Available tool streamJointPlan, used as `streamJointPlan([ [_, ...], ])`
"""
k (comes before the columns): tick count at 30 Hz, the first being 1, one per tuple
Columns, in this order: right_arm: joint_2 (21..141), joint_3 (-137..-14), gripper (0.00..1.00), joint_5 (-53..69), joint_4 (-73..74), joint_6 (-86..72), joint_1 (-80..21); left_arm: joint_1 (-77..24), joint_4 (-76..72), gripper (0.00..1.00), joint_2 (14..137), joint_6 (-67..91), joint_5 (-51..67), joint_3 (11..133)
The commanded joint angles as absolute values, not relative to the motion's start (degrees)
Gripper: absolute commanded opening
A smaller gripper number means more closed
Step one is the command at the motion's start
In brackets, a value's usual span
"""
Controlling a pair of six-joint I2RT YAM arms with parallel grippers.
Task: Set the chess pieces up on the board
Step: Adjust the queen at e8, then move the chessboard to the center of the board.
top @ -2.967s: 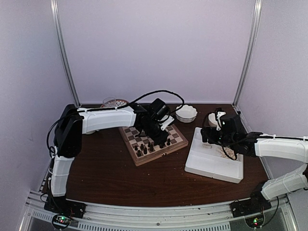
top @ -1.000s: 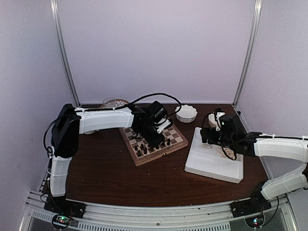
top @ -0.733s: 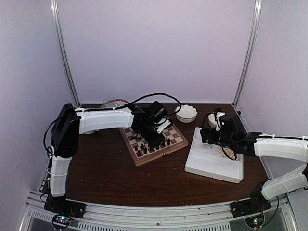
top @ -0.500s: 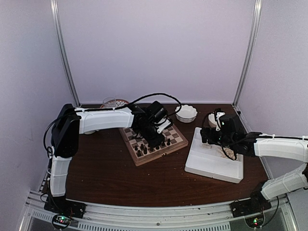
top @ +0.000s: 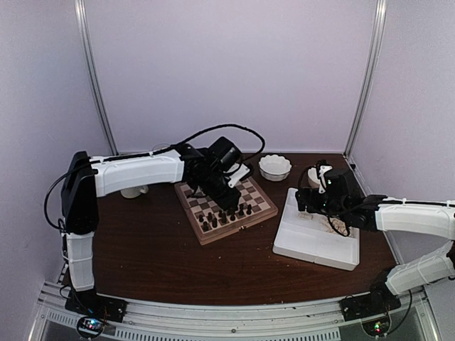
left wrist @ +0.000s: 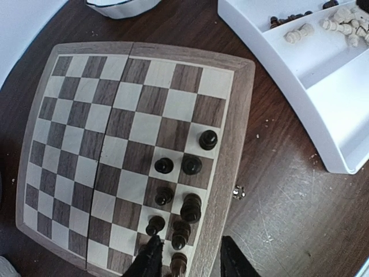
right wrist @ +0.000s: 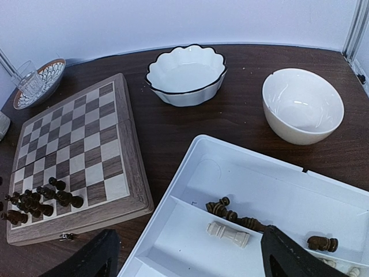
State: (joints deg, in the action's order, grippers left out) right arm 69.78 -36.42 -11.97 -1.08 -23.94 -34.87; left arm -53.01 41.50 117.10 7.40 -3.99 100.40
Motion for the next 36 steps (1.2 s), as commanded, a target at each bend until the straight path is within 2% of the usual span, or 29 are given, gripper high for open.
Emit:
streamJointPlan([
  [1, 69.5, -38.6, 0.88, -10.9, -0.5, -24.2, -34.5, -53.7, 41.0, 0.36, 110.3, 8.7, -3.9, 98.8],
  [5, 69.5, -39.7, 0.88, -11.4, 2.1, -25.3, -34.5, -53.7, 38.8, 0.41, 102.9, 11.3, -9.1, 93.0],
  [10, 69.7, -41.5, 0.83, -16.3, 8.0, -28.5, -33.7, -53.5, 31.0, 0.57, 91.0, 15.7, -15.3, 79.1],
  [17, 72.1, -42.0, 0.80, -11.7, 13.5, -34.3, -22.6, -52.7, 25.2, 0.97, 79.3, 22.2, -24.7, 63.9],
  [21, 77.1, -43.6, 0.80, -10.3, 15.5, -34.2, -18.6, -50.5, 10.2, 0.98, 72.5, 26.7, -26.1, 50.8],
  [28, 86.8, -47.6, 0.80, -3.1, 14.7, -30.3, -15.3, -49.2, -3.1, 0.98, 64.2, 25.2, -29.1, 35.5],
  [36, 99.2, -55.2, 0.83, 7.6, 17.5, -28.5, -15.3, -49.3, -11.3, 0.98, 60.8, 25.4, -27.0, 27.6],
])
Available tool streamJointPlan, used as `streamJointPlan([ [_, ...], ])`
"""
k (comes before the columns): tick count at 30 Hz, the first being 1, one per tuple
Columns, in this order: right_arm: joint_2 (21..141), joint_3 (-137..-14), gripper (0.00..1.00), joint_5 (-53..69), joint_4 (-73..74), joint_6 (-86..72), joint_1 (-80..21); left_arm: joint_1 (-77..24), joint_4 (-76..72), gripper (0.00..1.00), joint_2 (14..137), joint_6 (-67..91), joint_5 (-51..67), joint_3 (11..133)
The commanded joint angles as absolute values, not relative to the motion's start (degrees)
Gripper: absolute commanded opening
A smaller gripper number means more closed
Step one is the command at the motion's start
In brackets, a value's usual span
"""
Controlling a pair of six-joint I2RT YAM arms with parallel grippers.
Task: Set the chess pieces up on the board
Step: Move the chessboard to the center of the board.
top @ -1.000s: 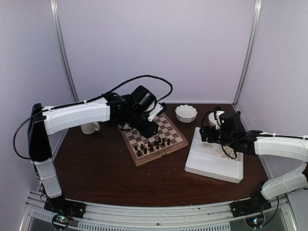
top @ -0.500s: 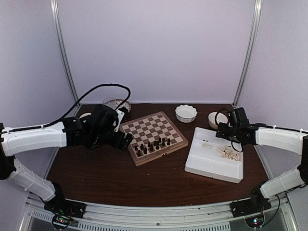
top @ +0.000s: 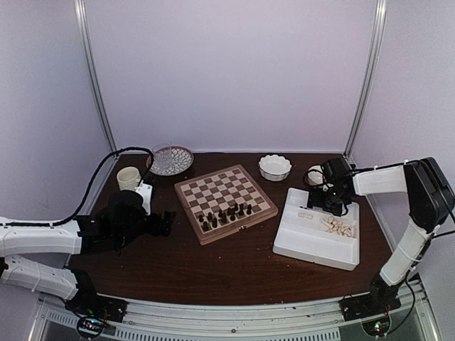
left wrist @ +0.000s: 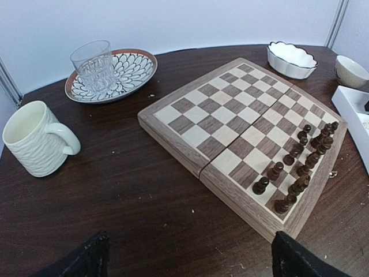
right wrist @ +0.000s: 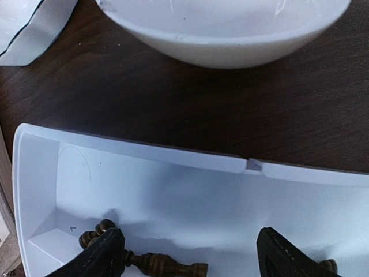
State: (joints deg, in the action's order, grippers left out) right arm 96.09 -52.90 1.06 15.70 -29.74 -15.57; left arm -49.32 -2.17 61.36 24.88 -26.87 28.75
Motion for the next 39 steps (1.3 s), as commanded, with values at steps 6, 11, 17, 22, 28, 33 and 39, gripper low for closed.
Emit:
streamJointPlan([
  [6, 104.2, -55.0, 0.77, 20.9, 10.3, -31.0, -15.4, -49.3, -9.8, 0.98, 63.2, 24.7, -26.4, 29.6],
  [11, 108.3, -56.9, 0.65, 25.6, 7.7, -32.6, -16.2, -49.3, -8.8, 0.98, 63.0, 24.4, -25.9, 30.3],
  [17, 110.8, -59.8, 0.33, 28.3, 6.0, -33.4, -18.0, -49.3, -8.6, 0.98, 61.2, 24.2, -25.6, 29.9],
  [22, 109.2, -57.9, 0.22, 33.4, 0.4, -34.7, -18.1, -49.3, -8.5, 0.98, 61.7, 24.3, -24.9, 30.2],
  [28, 105.0, -54.7, 0.16, 35.5, -4.0, -35.3, -18.1, -49.3, -8.0, 0.98, 62.9, 24.1, -25.0, 31.0],
  [33, 102.0, -53.2, 0.08, 35.2, -5.1, -35.0, -18.1, -49.4, -7.6, 0.98, 63.5, 23.6, -25.3, 31.4],
  [39, 101.2, -54.4, 0.22, 30.7, 1.0, -31.6, -18.1, -49.3, -7.3, 0.98, 63.2, 23.4, -25.5, 31.5],
])
